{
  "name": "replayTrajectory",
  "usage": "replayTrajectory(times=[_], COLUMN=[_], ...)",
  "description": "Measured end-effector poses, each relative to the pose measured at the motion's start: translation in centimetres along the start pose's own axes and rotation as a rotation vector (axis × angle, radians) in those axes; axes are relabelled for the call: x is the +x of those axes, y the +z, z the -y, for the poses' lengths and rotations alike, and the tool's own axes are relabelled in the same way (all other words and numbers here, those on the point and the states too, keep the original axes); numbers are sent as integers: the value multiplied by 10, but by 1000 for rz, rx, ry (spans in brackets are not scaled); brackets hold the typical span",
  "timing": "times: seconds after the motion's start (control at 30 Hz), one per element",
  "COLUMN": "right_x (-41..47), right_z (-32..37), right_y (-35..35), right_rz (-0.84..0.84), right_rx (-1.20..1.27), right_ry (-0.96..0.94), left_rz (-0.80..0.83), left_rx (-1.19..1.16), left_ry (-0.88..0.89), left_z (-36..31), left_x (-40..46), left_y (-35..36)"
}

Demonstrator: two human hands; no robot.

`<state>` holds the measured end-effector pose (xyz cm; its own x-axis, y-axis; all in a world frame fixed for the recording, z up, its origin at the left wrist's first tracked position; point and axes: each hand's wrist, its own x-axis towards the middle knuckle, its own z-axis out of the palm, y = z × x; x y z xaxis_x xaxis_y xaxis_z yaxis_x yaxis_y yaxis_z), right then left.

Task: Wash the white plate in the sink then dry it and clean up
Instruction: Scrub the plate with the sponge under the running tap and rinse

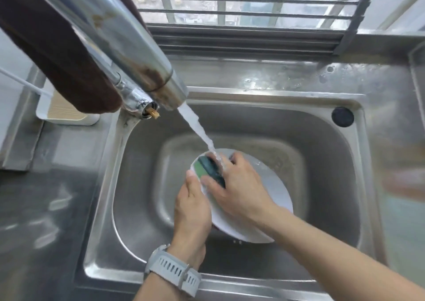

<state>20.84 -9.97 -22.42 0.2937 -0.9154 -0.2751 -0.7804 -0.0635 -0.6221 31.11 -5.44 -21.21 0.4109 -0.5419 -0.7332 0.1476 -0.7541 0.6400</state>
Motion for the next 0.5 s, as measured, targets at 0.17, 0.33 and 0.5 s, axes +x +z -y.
replayTrajectory(times=[0.17,0.33,0.5], right_x=[-9,-45,36], right_z=[-60,0,-34], right_y=[-14,-15,-9], right_rz=[-59,42,-97], right_rx=[-272,81,-100], right_ry=[226,64,156], left_rz=[-19,11,17], left_rx=[-37,47,-20], left_ry=[16,49,80], left_z=[-10,-11,-11], left_x=[3,-10,-10], left_y=[-9,2,-2])
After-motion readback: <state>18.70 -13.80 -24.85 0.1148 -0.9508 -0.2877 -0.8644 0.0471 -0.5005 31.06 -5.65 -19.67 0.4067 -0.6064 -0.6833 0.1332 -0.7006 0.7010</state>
